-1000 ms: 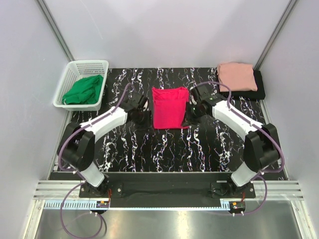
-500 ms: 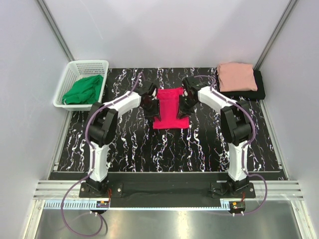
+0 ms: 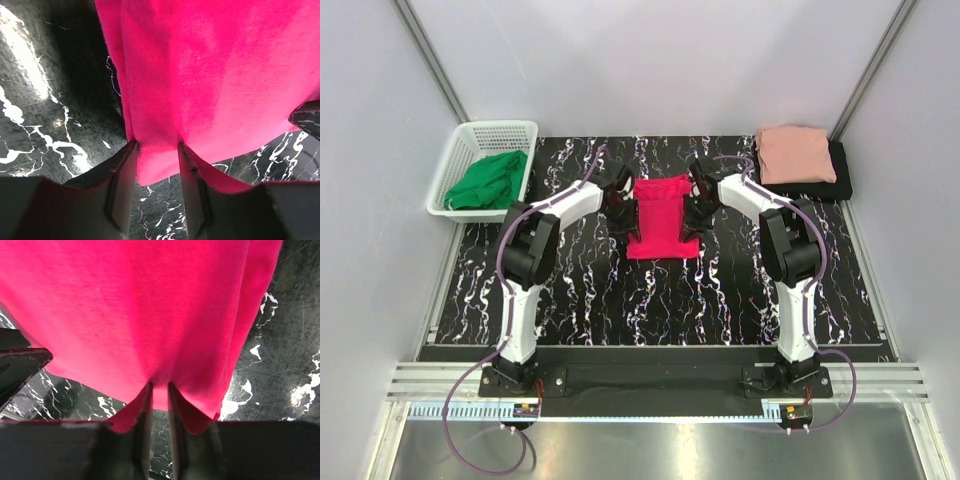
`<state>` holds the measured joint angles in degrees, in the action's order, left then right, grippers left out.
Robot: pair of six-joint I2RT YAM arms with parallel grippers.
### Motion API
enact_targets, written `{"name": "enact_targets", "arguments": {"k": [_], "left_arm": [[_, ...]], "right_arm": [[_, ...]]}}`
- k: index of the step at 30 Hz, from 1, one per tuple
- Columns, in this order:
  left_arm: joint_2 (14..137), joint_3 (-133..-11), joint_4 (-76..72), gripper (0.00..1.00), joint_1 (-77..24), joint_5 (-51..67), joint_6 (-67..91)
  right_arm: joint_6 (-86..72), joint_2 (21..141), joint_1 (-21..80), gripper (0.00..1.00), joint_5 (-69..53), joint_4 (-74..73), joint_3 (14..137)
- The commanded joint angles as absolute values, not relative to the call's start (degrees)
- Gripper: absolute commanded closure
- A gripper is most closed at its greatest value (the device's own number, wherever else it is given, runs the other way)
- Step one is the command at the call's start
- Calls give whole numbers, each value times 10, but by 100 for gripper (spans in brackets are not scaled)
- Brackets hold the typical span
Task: Fold and stack the t-shirts
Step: Fold the tshirt
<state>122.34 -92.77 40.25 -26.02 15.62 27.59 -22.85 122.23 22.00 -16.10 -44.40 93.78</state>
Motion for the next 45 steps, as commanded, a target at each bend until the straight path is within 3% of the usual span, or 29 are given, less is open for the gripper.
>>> {"name": "enact_targets", "arguments": {"k": [1,2,3,4,9,22,45], "left_arm": [[1228,-937,397,59,-262,171,265],[1233,-936,397,61,-262,171,264],[1235,-935,399,62,-262,170,264],[1237,-935,398,68,-263,167,266],[1239,-923,402,100,-263,161,270],[1178,-805,387,100,-277,149,272],[995,-647,385,100,-314,145,294]], "right_arm": [[-220,1232,217,79,-173,-442,933],[-219,1237,217,80,-177,-442,933],[-220,1240,217,93,-178,-442,931],[-221,1242,217,100,-179,-442,929],[-222,1259,217,100,-183,-442,919],[-229,1202,216,100,-184,-414,806],[-321,946,276,100,-193,-358,570]]}}
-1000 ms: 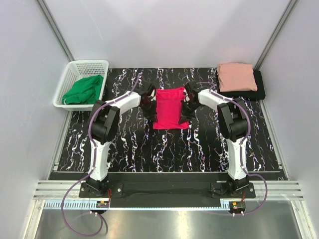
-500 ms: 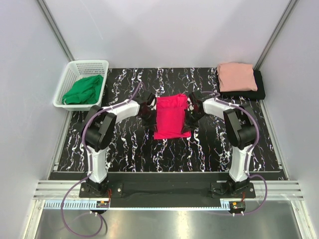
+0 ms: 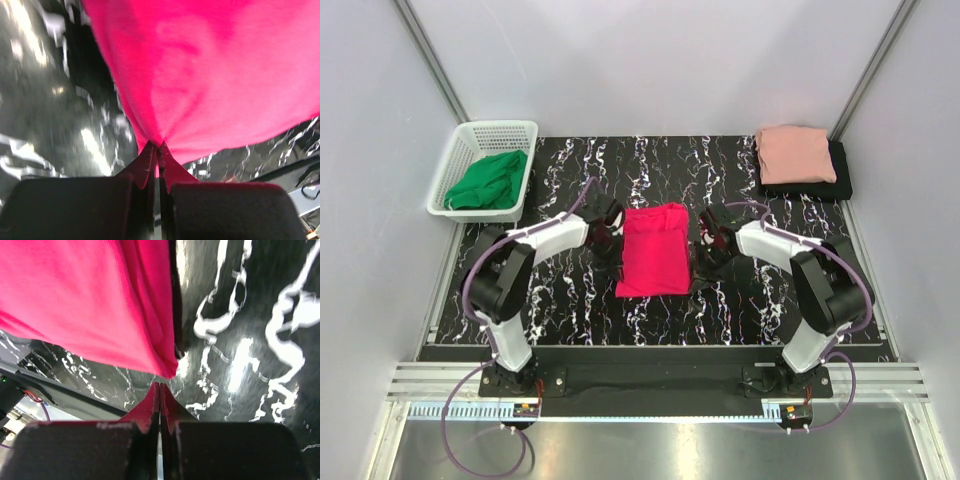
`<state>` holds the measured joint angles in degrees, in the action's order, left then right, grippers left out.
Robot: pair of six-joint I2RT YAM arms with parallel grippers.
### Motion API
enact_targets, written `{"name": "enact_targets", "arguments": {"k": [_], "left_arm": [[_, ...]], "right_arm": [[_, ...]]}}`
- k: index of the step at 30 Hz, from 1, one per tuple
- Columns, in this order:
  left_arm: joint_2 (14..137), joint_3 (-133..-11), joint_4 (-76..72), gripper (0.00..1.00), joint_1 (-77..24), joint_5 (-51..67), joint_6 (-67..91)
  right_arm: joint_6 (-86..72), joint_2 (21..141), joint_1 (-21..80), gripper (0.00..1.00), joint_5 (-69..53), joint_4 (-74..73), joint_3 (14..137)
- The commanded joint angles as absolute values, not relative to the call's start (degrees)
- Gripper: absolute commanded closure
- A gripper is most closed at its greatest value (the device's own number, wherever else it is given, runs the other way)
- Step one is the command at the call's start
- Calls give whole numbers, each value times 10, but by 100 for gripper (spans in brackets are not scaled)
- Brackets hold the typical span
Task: Fold and stack the t-shirts
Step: Fold the tshirt
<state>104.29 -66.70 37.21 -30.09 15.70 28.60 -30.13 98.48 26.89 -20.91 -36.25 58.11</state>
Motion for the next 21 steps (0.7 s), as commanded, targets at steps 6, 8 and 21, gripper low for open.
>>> {"name": "enact_targets", "arguments": {"k": [6,8,21], "left_arm": [[959,-618,387,100,-328,149,304],[949,-620,390,84,-328,142,303],[900,-728,416,45,-257,123,283]], "right_arm": [[-329,915,278,100,-207,-358,554],[-330,877,278,99,-212,-359,566],[-266,832,263,61,-186,-414,786]]}}
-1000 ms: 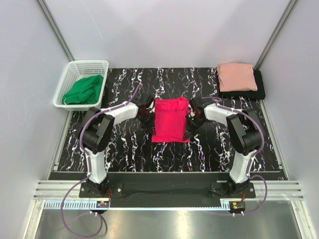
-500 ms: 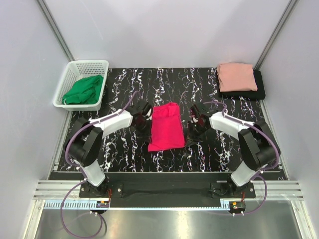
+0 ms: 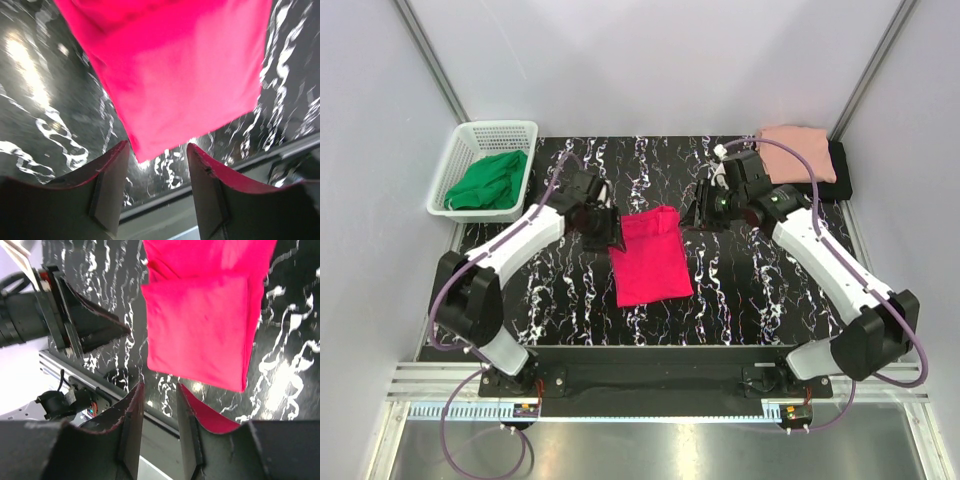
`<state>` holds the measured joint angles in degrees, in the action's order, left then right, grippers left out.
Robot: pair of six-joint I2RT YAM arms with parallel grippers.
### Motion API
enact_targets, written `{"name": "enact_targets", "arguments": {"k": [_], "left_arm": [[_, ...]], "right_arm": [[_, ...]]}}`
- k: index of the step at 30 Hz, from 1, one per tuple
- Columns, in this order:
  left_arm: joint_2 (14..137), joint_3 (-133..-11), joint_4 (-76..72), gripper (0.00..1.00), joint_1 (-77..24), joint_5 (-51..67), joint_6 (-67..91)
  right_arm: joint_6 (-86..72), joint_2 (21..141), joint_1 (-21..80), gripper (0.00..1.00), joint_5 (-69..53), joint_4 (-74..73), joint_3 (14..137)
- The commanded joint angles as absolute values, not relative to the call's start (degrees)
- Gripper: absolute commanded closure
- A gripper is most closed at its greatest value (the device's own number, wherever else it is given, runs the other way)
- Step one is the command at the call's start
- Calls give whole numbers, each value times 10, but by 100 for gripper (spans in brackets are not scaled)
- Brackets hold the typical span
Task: Fold and stack the t-shirts
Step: Fold the tshirt
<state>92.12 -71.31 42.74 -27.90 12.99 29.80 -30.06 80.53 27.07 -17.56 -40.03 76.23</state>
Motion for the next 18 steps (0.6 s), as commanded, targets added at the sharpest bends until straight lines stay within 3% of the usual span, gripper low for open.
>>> {"name": "enact_targets", "arguments": {"k": [1,5,9,13,18], "left_arm": [[898,-721,404,44,-249,133,282],[886,-640,295,41,-163,250,312],[920,-663,269,46,-135,288,305],[998,-714,274,46,-134,328,303],[1027,-742,267,46,-134,351,317]], "right_arm": [[-260,858,258,61,-217,-407,791],[-258,928,178,67,-300,-389,820],[-284,989,85,61,-393,-325,846],[-268,1111,62,62,-513,-335,917],[-266,1158,60,59,-553,-339,936]]}}
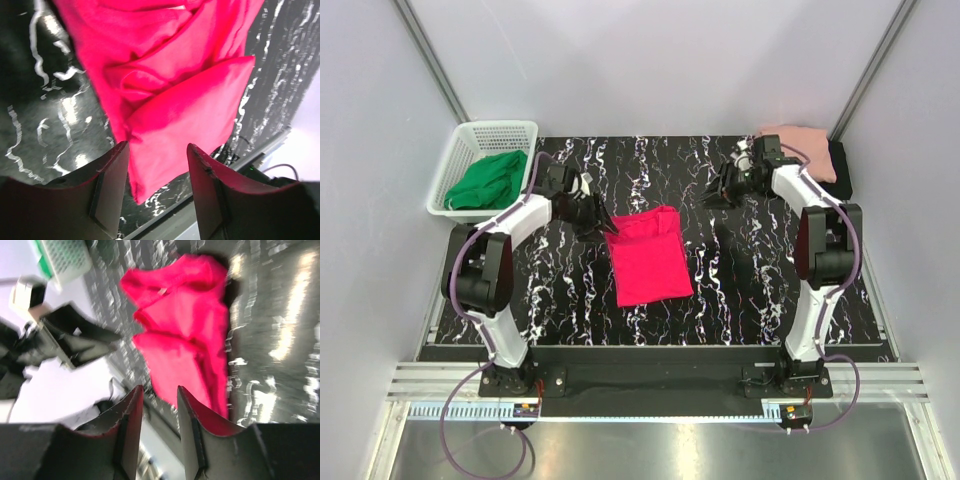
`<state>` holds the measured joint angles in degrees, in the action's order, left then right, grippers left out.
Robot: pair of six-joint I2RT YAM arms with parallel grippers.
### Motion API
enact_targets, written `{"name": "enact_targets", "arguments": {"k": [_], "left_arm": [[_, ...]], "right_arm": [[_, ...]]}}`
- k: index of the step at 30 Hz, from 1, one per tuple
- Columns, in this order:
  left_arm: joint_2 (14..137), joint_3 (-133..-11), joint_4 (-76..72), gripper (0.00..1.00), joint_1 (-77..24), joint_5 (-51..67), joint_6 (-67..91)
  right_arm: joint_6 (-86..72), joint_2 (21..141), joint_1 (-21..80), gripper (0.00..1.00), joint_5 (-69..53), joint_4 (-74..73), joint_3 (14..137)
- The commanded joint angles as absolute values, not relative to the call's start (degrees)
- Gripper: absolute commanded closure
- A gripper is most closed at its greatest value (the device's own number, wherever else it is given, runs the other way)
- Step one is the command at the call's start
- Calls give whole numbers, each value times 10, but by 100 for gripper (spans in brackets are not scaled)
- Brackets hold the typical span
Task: Fold and stack the t-shirts
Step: Fold the tshirt
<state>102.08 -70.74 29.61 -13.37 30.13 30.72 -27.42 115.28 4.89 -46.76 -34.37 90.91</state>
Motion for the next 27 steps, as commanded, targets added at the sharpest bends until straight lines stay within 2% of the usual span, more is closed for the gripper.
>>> {"name": "enact_targets", "arguments": {"k": [1,15,27], "left_arm": [[1031,-741,267,46,-134,350,319],[1029,-696,265,47,-146,317,322],[1034,-688,282,48,-165,311,316]], "right_arm": [[-263,1177,60,59,-587,-339,934],[-250,1187,83,59,-579,-308,814],[-236,1240,110,56,-530,-335,861]]}}
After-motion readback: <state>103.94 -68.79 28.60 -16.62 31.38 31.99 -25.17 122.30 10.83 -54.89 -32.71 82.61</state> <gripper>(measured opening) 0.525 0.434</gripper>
